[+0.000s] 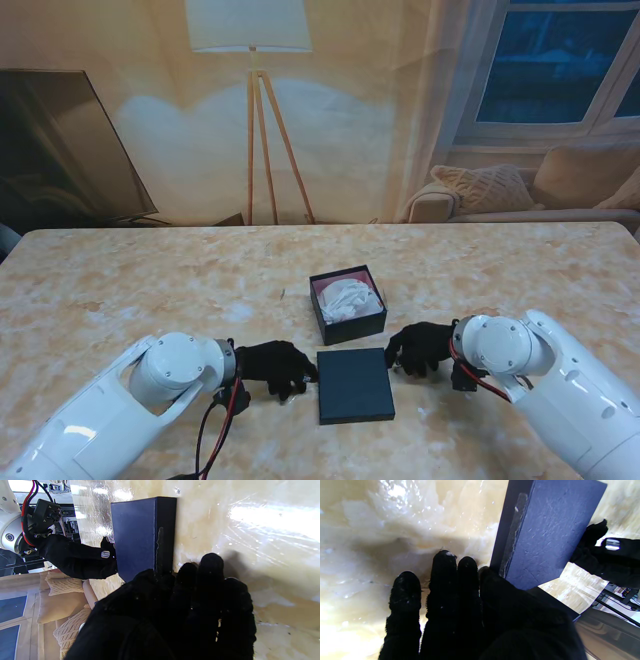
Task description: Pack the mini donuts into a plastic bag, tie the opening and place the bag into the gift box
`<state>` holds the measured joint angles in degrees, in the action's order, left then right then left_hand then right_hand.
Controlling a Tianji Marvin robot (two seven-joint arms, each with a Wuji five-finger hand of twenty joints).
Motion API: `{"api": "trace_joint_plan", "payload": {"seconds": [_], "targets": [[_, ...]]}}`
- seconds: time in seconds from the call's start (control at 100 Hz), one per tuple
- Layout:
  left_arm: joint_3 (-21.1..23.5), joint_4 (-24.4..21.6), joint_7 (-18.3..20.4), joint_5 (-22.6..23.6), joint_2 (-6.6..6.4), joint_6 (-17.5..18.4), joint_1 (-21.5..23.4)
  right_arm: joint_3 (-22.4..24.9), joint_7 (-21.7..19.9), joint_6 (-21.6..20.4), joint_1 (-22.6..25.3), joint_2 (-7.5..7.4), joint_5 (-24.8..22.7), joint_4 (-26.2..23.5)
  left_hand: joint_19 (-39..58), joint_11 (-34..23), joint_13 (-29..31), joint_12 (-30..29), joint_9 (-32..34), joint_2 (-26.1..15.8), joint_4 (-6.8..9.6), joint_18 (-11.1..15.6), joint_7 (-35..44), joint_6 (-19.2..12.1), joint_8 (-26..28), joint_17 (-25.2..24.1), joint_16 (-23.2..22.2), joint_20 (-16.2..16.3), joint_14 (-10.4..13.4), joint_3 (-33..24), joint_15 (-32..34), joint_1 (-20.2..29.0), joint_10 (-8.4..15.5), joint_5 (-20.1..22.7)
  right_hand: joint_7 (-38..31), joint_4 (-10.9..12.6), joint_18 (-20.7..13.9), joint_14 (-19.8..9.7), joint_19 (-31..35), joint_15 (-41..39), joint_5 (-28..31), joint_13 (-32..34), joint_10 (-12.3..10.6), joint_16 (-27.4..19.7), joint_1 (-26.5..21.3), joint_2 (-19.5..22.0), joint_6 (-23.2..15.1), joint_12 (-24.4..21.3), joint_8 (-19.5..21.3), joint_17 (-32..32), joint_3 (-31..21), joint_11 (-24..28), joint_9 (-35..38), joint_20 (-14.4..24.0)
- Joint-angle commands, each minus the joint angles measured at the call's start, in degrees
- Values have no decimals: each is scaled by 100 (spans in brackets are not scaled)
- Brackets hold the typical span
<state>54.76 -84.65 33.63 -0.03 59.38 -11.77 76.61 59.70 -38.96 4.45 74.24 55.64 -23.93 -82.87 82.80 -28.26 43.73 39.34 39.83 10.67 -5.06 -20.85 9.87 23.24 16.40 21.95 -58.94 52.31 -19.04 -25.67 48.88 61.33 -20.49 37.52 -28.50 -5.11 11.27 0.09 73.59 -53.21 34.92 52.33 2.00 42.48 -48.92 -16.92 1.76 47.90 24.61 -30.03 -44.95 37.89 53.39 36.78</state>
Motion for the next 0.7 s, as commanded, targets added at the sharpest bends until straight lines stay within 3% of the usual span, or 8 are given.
{"api": "trace_joint_plan", "payload": {"seconds": [0.0, 0.31, 0.52, 0.69], "targets": [[-53, 30, 88, -15, 49, -45, 85, -56, -139, 6, 56, 41, 59, 4, -1400, -44, 2, -65, -97, -149, 123, -102, -307, -468, -81, -415, 103, -132, -116, -80, -47, -23, 36, -128, 8, -181, 28, -142, 141, -270, 48, 114, -53, 85, -113, -194, -504, 186, -161, -90, -160, 189, 39, 21], [-36, 17, 100, -68, 51, -73, 104, 42, 7, 38, 141, 69, -32, -46, -1388, -120, 66, 131, -17, -175, 93, -111, -325, -390, -74, -373, 123, -130, -106, -14, -64, 23, -34, -64, 237, -180, -65, -438, 450, -816, -110, 312, -230, 318, -40, -94, -308, 492, -235, -295, 24, 718, 84, 151], [45, -35, 90, 21, 36, -84, 148, 228, 18, 31, 297, 57, -228, -204, -1420, -181, 176, 96, 65, -208, 114, -160, -304, -280, -51, -226, 160, -182, -104, 20, -65, 36, -122, 57, -190, -26, -133, -728, 848, -1351, 97, 702, -393, 425, 116, 85, -215, 575, -269, -647, 75, 1323, 333, 249], [59, -58, 87, 120, 21, -59, 154, 245, -32, 53, 313, 45, -267, -235, -1399, -217, 275, -12, 137, -250, 140, -201, -265, -202, -8, -124, 202, -208, -98, 43, -62, 18, -178, 208, -526, -63, -144, -829, 997, -1544, 190, 842, -449, 433, 91, -45, -234, 571, -317, -767, 24, 1554, 432, 256]]}}
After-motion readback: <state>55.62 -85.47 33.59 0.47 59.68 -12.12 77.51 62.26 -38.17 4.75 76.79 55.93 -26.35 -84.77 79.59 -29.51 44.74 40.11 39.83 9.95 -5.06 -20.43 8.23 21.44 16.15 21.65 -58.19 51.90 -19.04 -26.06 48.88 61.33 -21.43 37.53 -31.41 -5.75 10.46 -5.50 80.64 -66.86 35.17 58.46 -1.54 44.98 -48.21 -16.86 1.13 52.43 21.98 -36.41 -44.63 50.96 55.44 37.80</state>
